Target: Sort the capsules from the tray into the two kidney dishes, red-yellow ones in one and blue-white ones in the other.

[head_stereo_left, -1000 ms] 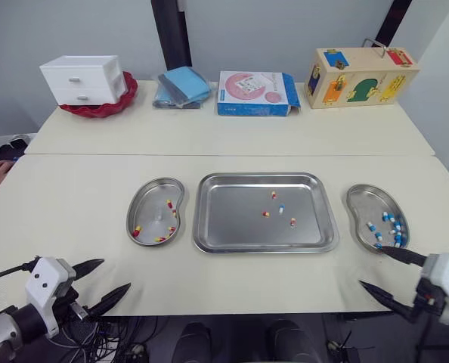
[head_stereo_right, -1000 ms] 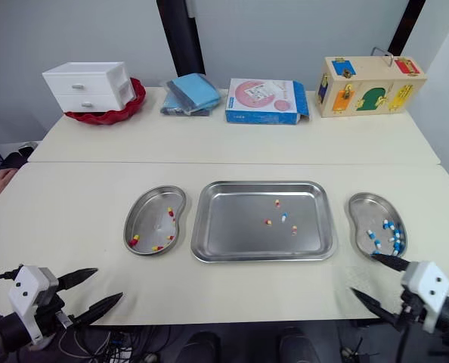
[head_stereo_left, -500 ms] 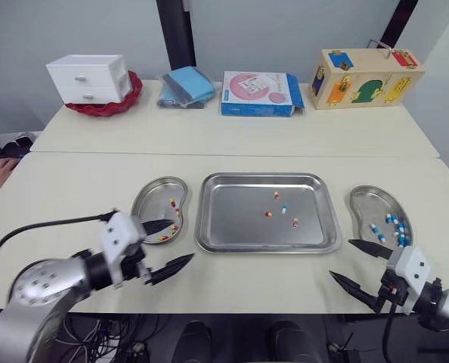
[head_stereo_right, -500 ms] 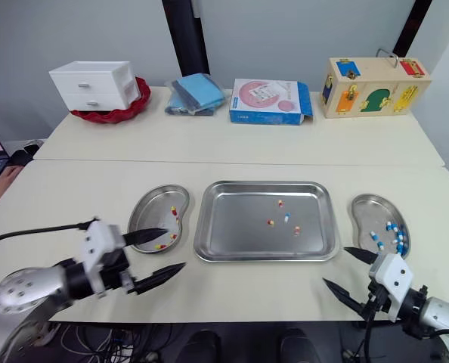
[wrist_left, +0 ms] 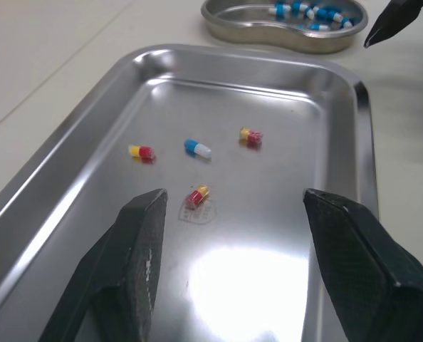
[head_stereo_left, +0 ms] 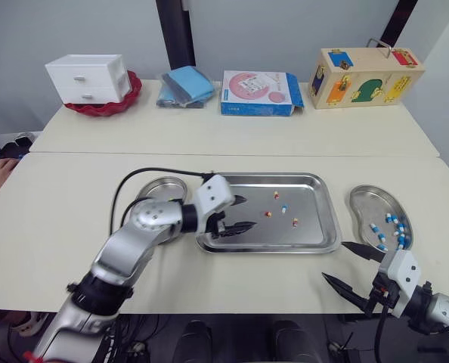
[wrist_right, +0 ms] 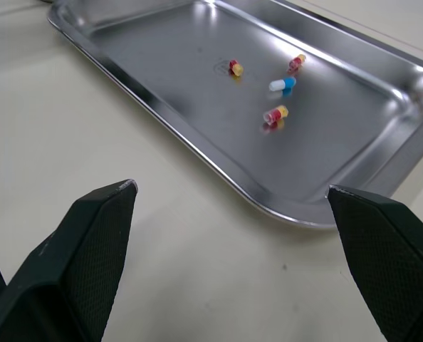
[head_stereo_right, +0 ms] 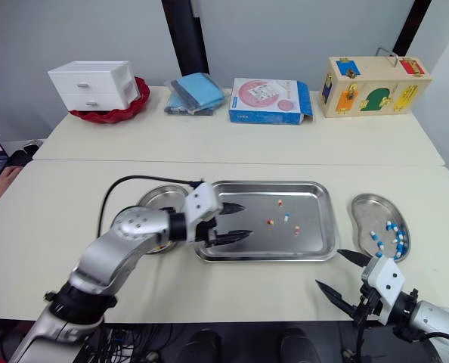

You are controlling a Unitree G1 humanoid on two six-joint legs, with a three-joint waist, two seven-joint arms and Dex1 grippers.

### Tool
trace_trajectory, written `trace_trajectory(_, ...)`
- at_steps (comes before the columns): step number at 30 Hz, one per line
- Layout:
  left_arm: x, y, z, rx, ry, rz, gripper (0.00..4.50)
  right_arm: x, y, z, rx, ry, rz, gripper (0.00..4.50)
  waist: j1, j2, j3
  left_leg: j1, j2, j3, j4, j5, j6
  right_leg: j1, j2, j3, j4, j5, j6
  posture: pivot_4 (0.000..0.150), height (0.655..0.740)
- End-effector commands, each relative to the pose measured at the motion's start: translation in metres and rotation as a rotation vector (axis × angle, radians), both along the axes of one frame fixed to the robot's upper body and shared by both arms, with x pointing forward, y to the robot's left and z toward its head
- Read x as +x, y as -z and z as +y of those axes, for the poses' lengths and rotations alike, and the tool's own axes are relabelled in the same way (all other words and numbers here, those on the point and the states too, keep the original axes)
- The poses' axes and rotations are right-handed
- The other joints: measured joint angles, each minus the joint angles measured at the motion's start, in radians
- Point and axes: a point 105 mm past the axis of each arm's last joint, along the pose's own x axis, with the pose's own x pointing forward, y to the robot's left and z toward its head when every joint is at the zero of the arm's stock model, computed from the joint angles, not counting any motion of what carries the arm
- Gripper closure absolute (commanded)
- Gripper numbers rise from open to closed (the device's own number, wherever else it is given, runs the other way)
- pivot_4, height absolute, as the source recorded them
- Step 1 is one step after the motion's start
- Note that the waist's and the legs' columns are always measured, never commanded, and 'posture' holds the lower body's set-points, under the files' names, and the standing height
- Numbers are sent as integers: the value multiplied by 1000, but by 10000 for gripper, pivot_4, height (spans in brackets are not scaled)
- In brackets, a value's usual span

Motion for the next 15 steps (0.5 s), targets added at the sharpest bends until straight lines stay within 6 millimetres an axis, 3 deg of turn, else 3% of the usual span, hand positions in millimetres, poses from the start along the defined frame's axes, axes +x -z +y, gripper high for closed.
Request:
trace_trajectory(1, 10, 6, -14, 64, 62, 22, 14045, -3, -3, 6, 14, -7, -20, 0, -4, 0, 0, 0, 0, 0, 0, 0, 0, 0, 0, 0, 0, 0, 0, 1500, 7400)
trace_trajectory(15, 40, 27, -34, 129, 132, -1, 14045, -7, -6, 13, 27, 25, -8, 0, 0, 1, 0, -1, 0, 0, 0, 0, 0, 0, 0, 0, 0, 0, 0, 1500, 7400)
